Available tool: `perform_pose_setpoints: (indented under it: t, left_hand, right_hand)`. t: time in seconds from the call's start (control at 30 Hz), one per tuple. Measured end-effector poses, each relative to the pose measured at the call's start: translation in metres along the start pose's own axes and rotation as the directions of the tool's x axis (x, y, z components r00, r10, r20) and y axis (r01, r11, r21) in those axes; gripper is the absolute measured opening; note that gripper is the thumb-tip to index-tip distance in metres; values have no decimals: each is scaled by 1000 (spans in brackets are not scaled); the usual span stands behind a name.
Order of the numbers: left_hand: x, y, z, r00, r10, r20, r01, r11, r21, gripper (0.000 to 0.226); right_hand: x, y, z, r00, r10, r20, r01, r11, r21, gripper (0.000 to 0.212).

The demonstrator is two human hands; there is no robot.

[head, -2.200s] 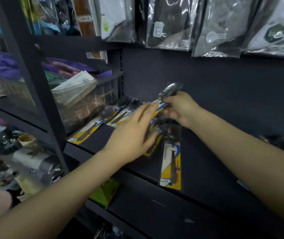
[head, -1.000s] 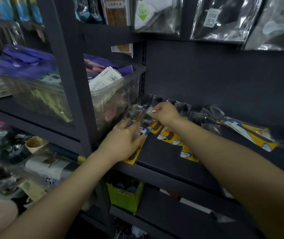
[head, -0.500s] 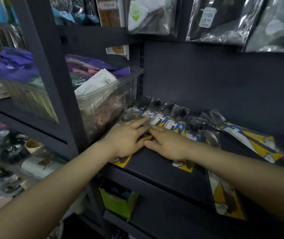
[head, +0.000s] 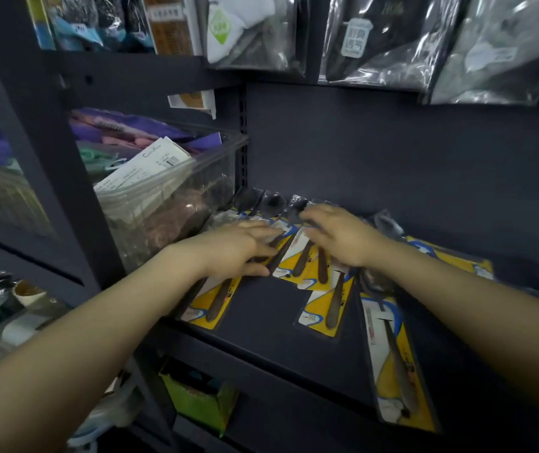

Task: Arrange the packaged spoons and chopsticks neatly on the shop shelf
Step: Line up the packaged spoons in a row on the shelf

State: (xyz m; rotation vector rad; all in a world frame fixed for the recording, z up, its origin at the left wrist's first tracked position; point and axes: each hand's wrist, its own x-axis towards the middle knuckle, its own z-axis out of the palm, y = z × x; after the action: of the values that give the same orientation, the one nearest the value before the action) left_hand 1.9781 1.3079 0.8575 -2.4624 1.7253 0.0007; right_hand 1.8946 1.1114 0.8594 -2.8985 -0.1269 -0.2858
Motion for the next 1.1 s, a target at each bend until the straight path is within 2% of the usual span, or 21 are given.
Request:
perform_pose_setpoints:
  t: [0.03,0.07,0.13,0.2,0.27,0.37,0.43,0.47,0.53,0.6,0.7,0.8,0.9,1.03,1.1]
  left_hand:
    - [3,1,-2,999,16,35,-16,1000,-8,50]
    - [6,3,-2,998,20,57,-19,1000,-20,51]
    - [10,5,0,998,5,70,-2,999,-43,53]
    - [10,7,1,997,-19,72,23,998,-53,52]
    - [9,8,1,999,-13,50,19,993,-113,47]
    - [4,14,1,999,28,18,-23,972,-233,49]
    - [3,19,4,1000,14,13,-10,976,-216,56]
    - [4,21,6,1000,2,11,0,982,-186,58]
    - [6,28,10,1000,-9,2,9,995,-104,59]
    - [10,35,10,1000,4,-7,-4,999,-51,59]
    - [14,40,8,999,4,50,0,997,-77,54]
    - [15,39,7,999,17,51,-11,995,-103,52]
    - [14,40,11,1000,13,24,-11,994,-105,53]
    - [14,40,13,1000,4,-17,-6,993,-118,55]
    - [14,39,13,1000,4,-24,-7,991,-134,55]
  right_hand:
    - [1,10,-6,998,58,27,-57,998,-29,42]
    - [1,17,-9,989,91,116,-87,995,-41,45]
    - [-3,24,-12,933,94,348,-91,996,-26,64]
    - [-5,27,-11,889,95,449,-72,995,-68,84]
    - [-3,29,-7,891,108,440,-52,989,-139,89]
    - [1,26,2,909,100,405,-5,973,-230,83]
    - [-1,26,5,927,87,366,-5,976,-220,77]
    - [-2,27,4,947,78,312,-26,985,-168,72]
    - [-6,34,-2,988,105,110,-102,994,-39,55]
    - [-7,45,-8,979,202,-26,-202,979,-25,42]
    - [-7,58,-9,935,343,88,-329,933,-143,38]
    - [-7,61,-8,894,421,151,-415,907,-72,35]
    - [-12,66,-19,900,403,167,-401,915,-45,13]
    - [-29,72,-41,874,423,239,-389,904,-178,19]
    - [-29,64,-41,909,383,161,-325,897,-298,29]
